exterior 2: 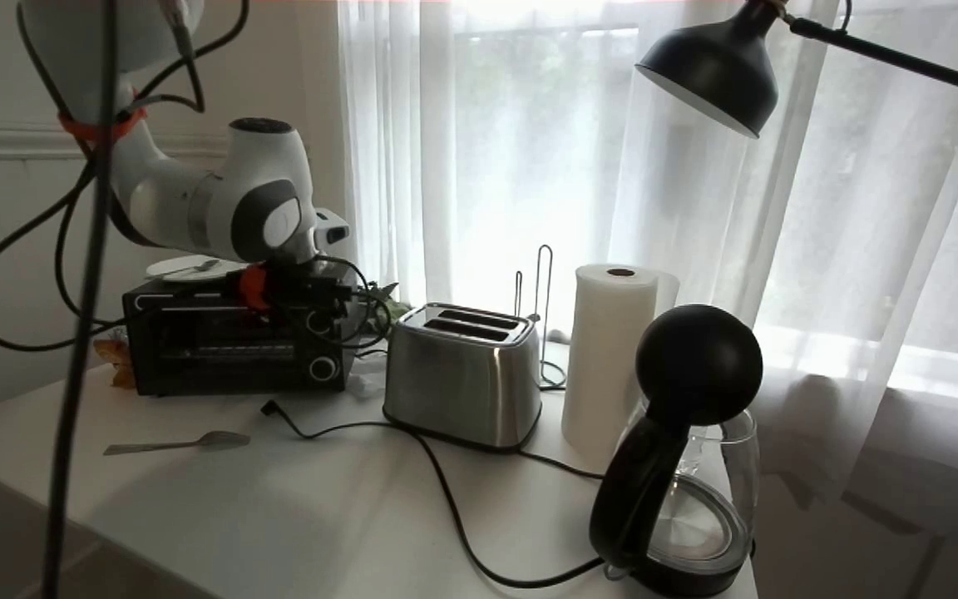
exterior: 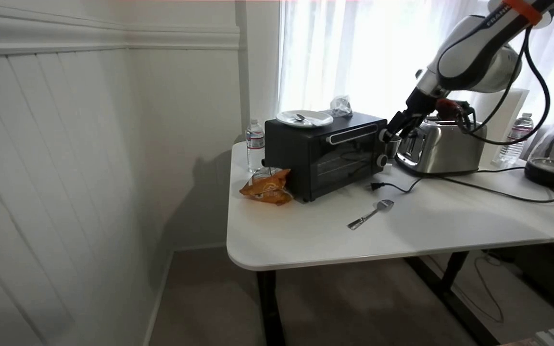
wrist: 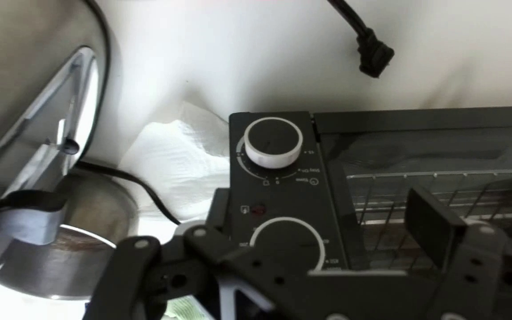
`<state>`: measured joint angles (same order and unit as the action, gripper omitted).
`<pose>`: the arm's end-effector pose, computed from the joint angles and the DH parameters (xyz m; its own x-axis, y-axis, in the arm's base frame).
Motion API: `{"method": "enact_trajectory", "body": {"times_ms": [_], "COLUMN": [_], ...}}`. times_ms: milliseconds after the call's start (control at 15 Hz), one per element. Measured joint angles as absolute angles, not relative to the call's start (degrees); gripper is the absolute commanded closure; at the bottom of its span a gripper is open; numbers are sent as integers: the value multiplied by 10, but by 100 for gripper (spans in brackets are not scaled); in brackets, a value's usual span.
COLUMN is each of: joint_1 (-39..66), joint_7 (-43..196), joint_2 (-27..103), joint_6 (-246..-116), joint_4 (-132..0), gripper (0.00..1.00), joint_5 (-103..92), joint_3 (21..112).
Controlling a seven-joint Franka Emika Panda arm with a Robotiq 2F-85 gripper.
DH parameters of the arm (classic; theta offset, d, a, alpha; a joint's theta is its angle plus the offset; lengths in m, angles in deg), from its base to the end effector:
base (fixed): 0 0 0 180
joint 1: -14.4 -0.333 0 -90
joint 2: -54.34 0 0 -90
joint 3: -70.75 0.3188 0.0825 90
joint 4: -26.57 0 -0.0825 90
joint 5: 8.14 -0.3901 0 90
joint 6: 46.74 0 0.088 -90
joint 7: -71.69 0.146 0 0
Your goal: Turn the bottom switch on the oven to the right
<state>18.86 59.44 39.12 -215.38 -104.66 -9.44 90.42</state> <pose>0.5652 0.1535 0.2464 0.8349 0.3778 0.4004 0.4188 -0.9079 -0.0165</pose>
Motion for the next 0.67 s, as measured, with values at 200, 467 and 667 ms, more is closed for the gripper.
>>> {"method": "enact_trajectory", "body": {"times_ms": [200, 467, 667], "joint_1": [82, 7, 4], "joint_7": [726, 814, 814], "joint_2": [442, 456, 456], "joint_6": [-2134, -2108, -2107], "joint_4": [-1085, -1089, -1089], "gripper": [0, 0, 0], "joint_5": [49, 141, 141], "joint_3": [770, 674, 673]}}
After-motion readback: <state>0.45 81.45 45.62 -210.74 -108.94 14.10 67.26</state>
